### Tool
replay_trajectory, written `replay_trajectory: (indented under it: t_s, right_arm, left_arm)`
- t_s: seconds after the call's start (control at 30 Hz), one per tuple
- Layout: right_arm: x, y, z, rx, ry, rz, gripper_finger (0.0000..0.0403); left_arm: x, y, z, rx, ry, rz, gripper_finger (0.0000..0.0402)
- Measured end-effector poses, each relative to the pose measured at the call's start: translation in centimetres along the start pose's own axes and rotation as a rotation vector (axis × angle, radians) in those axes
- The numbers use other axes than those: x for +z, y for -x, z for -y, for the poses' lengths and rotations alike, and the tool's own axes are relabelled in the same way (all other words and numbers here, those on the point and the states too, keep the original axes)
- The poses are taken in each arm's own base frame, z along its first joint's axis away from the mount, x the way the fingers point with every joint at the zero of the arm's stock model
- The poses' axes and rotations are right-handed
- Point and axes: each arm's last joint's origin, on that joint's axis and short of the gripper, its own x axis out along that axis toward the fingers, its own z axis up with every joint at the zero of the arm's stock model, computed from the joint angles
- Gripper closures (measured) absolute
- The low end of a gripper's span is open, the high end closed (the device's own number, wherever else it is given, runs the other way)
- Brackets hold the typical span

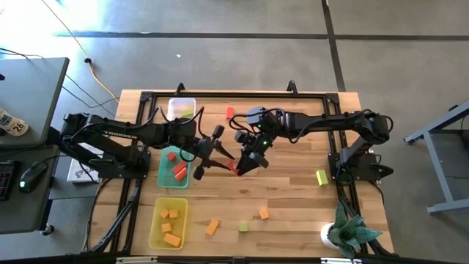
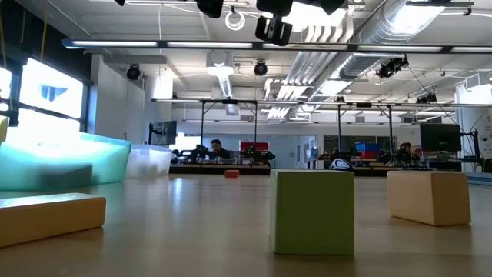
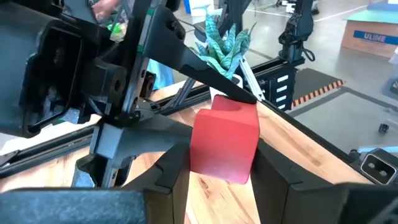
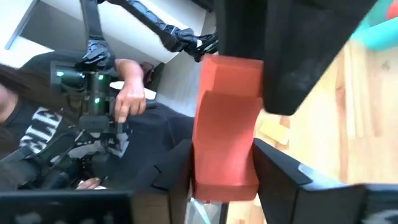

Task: Sort & place blocks by color
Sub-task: Put the orange arch block into the blue bin

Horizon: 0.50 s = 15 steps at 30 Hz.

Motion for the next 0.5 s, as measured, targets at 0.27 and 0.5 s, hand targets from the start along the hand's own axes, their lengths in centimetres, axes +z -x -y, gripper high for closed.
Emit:
replay_trajectory:
  t_s: [0.27, 0.5]
  right_arm:
    - [0.4, 0.1, 0.4, -0.105, 0.005, 0.074, 0.0201]
    - [0.6, 0.6, 0.8, -0.112, -0.032, 0.083, 0.0195]
  left_arm:
    - [-0.8, 0.0, 0.2, 0.002, 0.046, -0.085, 0.0296]
    - [-1.6, 0.3, 0.5, -0.017, 0.073, -0.179, 0.0296]
